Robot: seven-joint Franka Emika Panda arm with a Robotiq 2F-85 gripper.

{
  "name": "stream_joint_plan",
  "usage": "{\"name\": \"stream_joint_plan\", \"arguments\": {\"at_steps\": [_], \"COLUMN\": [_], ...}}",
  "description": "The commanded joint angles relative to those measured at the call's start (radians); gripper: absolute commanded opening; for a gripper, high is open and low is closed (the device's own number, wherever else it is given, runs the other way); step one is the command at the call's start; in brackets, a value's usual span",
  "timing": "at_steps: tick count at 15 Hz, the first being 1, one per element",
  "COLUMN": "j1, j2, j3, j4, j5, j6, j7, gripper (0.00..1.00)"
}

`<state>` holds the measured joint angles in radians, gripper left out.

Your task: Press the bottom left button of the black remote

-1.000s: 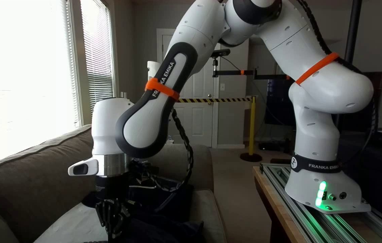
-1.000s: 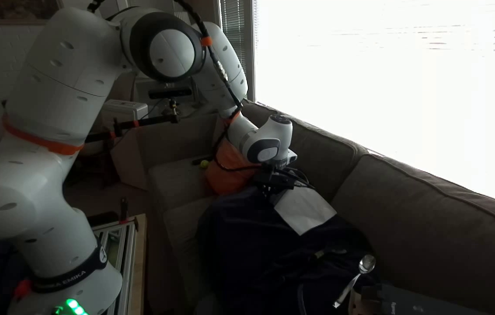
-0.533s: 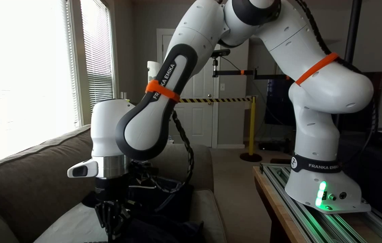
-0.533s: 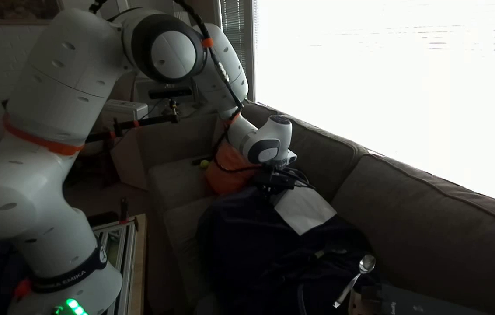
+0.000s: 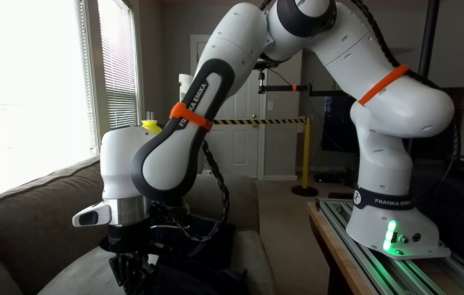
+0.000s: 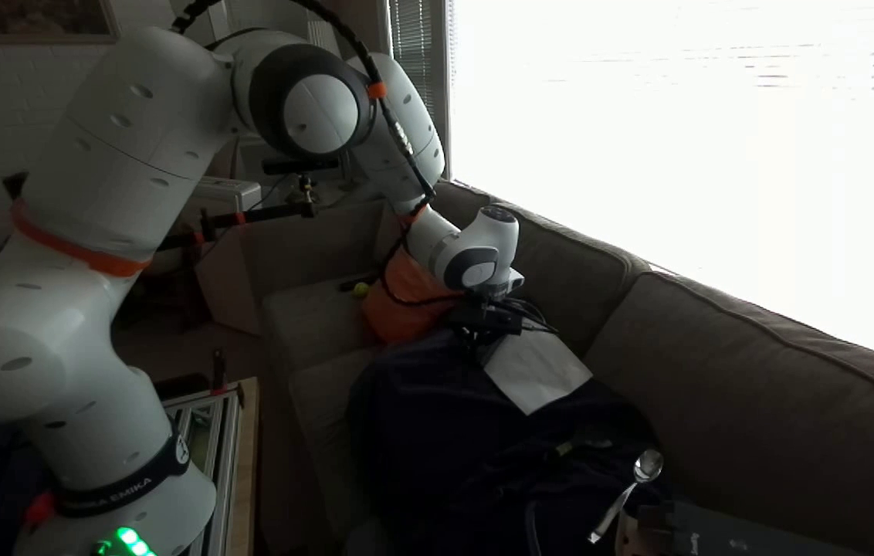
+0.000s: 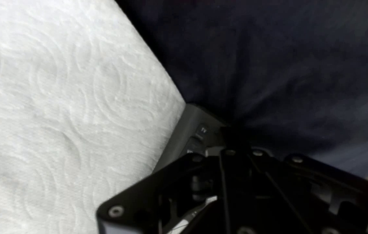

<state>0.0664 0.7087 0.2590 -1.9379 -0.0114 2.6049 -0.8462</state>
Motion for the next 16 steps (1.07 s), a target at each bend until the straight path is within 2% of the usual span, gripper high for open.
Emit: {"name": "stream_joint_plan", "arguments": {"at_steps": [1, 4, 9, 16], "j1": [0.011, 0.019, 0.022, 0.047], "j2": [0.105, 0.14, 0.133, 0.029], "j3": [0.019, 0.023, 0.019, -0.007], "j4": [0.107, 0.144, 0.132, 0.058], "j5": [-0.025, -0.026, -0.024, -0.066], "j6": [-0.076, -0.109, -0.104, -0.09], "j7": [0.009, 0.011, 0.022, 0.064], "gripper": [0.0, 0.0, 0.0, 0.0]}}
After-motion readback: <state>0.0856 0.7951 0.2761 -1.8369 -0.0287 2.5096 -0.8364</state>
